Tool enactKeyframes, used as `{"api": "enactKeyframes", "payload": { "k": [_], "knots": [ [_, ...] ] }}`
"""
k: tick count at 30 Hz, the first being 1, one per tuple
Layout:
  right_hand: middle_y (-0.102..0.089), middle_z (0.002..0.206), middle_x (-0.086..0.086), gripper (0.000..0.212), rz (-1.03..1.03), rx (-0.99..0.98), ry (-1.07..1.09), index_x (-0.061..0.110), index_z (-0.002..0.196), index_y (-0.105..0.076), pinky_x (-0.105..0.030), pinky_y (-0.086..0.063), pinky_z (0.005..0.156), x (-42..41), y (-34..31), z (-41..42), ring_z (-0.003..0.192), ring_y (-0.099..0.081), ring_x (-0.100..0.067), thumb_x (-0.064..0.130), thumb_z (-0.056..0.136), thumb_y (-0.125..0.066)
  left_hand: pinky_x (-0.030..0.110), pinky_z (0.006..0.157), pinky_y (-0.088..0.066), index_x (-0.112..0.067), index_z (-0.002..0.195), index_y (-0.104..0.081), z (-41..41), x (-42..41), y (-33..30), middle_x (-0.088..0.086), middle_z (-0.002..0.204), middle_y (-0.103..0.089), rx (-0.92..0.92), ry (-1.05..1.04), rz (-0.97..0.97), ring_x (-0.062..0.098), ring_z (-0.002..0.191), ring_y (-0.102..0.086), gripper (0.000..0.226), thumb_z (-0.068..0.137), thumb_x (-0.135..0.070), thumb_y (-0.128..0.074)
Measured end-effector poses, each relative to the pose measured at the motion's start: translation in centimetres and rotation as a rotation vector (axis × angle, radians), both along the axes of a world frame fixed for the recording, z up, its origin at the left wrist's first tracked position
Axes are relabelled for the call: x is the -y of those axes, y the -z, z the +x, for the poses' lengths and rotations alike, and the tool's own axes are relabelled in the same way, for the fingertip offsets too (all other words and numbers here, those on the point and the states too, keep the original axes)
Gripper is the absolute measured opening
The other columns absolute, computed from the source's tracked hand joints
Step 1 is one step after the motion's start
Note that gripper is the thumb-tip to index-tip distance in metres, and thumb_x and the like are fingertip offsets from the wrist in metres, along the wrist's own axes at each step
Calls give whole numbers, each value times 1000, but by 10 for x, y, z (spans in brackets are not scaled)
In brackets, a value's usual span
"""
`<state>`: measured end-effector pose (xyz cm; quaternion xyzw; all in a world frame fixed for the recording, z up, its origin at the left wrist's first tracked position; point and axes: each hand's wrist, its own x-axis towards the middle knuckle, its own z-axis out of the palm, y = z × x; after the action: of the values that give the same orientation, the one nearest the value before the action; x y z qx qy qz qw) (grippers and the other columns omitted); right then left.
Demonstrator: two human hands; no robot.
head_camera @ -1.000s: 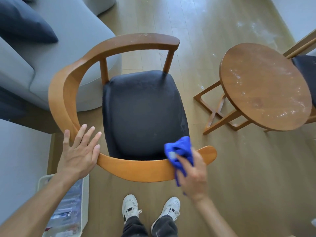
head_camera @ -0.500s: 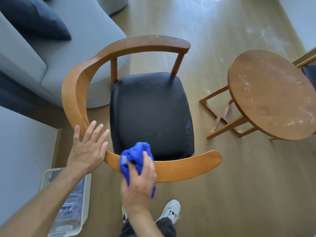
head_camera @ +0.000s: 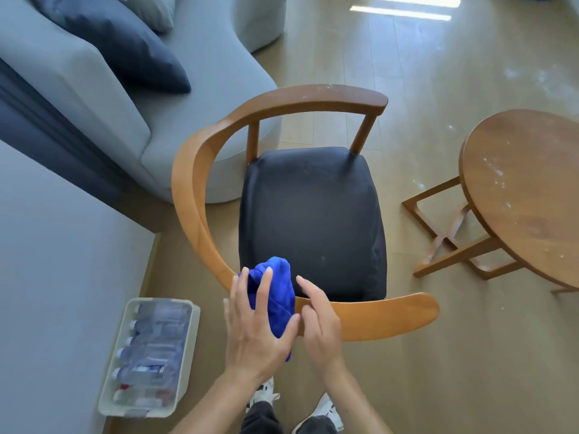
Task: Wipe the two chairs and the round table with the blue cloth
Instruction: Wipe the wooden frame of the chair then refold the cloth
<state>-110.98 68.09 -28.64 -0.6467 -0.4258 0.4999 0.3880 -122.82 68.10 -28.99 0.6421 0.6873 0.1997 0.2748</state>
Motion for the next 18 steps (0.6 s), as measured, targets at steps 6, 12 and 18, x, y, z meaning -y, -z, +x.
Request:
{"api": "enactKeyframes", "payload": {
  "k": [6, 12, 18],
  "knots": [
    [-66, 96, 7, 22, 29, 459, -217, 14, 99, -65, -29, -45, 87, -31, 24, 0, 89, -58, -11, 14, 99, -43, 51, 94, -50, -16, 132, -54, 15, 8, 24, 25, 136, -48, -248, 79, 125, 45, 127, -45, 72, 66, -30, -78],
    [-64, 75, -1, 44, 194, 1085, -329, 12, 81, -66, -41, -49, 72, -26, 44, -11, 74, -63, -25, 25, 98, -28, 46, 94, -51, -15, 119, -67, -23, -18, 34, 22, 128, -57, -258, 187, 272, 36, 123, -48, 49, 72, -28, -66],
    [-64, 76, -3, 36, 307, 1190, -247, 12, 78, -66, -42, -45, 74, -27, 65, -14, 79, -63, -29, 30, 95, -39, 54, 93, -50, -8, 121, -65, -111, -102, 18, 27, 130, -54, -469, 216, 269, 45, 119, -53, 69, 57, -15, -88]
  ]
}}
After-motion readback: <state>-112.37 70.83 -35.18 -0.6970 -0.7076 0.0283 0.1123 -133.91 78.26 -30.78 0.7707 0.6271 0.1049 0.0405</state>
